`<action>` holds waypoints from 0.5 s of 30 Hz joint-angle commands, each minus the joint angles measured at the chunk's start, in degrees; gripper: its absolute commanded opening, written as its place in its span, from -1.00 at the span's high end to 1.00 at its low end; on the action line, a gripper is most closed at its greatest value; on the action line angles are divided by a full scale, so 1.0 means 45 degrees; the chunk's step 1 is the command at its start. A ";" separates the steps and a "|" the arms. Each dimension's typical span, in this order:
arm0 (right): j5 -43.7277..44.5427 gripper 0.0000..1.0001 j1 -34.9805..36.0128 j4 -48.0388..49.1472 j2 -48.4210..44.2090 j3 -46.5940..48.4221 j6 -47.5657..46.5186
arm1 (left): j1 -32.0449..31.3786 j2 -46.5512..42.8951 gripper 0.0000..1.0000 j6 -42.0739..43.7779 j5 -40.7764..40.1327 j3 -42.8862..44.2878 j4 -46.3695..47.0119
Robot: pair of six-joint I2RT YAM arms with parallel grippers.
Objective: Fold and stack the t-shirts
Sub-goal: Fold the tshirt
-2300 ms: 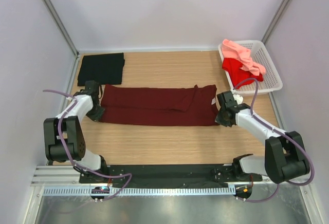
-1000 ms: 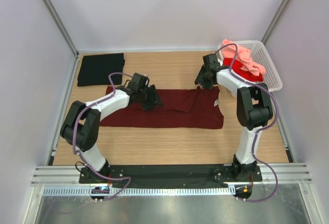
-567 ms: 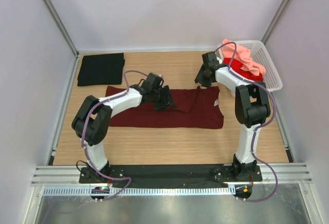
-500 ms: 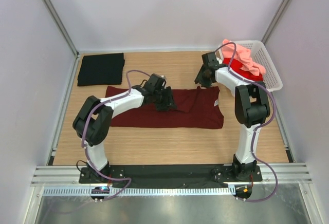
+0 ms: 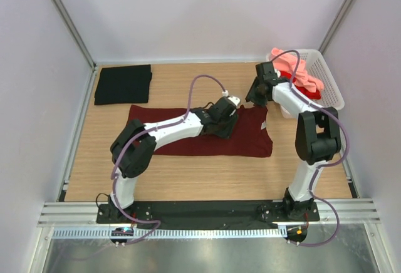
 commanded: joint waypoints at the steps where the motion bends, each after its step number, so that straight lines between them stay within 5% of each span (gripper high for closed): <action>1: -0.0288 0.14 -0.0529 0.0147 -0.1451 -0.0504 -0.0284 | -0.0097 0.0452 0.13 0.1854 -0.1405 0.0687 -0.0483; 15: -0.1442 0.14 -0.1331 0.0440 -0.1883 -0.0878 -0.0206 | -0.0214 0.1526 0.08 0.3650 -0.0430 0.1528 -0.0366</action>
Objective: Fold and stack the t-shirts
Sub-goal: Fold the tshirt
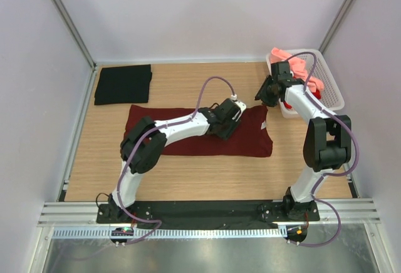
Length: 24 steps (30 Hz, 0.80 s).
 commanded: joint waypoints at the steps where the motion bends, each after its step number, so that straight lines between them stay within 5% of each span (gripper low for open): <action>1: -0.0456 0.14 0.0000 0.0358 -0.0314 0.0094 -0.0089 | -0.0044 0.0191 0.09 0.0713 0.0368 0.0586 0.0081; 13: -0.0631 0.14 -0.0039 0.0475 -0.0177 0.0171 -0.0148 | 0.0325 0.0367 0.15 0.0617 -0.2129 0.0664 0.0627; 24: -0.1178 0.14 -0.0078 0.0417 0.0369 0.0308 -0.0440 | 0.2863 0.0602 0.07 -0.3073 -0.1198 0.1446 -0.0406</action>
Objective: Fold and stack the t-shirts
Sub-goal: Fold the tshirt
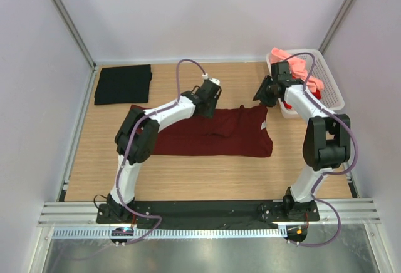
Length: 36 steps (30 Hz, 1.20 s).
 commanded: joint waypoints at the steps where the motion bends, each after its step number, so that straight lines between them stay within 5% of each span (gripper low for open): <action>1: -0.0522 0.14 -0.0020 0.0256 0.0379 0.0328 -0.0382 | 0.0694 -0.0034 0.07 -0.1453 0.1077 0.0373 -0.0112; 4: -0.0758 0.14 -0.0020 0.0159 0.0633 0.0445 -0.0480 | 0.0306 -0.1203 0.09 0.0183 0.3481 -0.1183 0.1760; 11: -0.0855 0.15 -0.0039 0.0294 0.0595 0.0368 -0.0441 | -0.1685 -0.1443 0.24 0.3447 0.2509 -0.0979 0.1298; 36: -0.0621 0.16 -0.0039 0.0295 0.0692 0.0289 -0.0598 | -0.2118 -0.0309 0.27 0.3449 0.3523 0.0039 0.0613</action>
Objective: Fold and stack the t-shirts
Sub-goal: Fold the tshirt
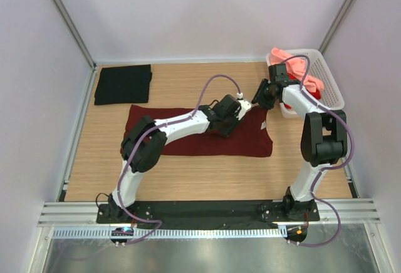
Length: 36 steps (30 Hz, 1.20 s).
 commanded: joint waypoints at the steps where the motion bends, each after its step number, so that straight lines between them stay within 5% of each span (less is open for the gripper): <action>1: 0.0005 0.16 -0.0039 0.0232 -0.0060 0.0303 -0.0156 | -0.0068 0.0012 0.27 -0.0053 0.0415 0.0423 -0.0067; 12: 0.0122 0.16 -0.0039 0.0232 -0.0002 0.0304 -0.0175 | -0.0068 0.0500 0.30 -0.0170 0.0415 0.0501 -0.0165; 20: 0.0103 0.16 -0.0020 0.0310 0.0232 0.0420 -0.0156 | -0.0068 0.0325 0.99 -0.0150 -0.0424 0.0540 0.0089; 28: -0.0365 0.15 -0.0039 0.0836 0.0817 0.0771 -0.0116 | 0.0243 0.0208 0.99 -0.0384 -0.1772 0.0833 0.0206; 36: -0.0483 0.14 0.0019 0.0623 0.1814 0.1768 -0.0156 | 0.0713 0.0032 1.00 -0.0463 -0.1288 0.1008 0.0226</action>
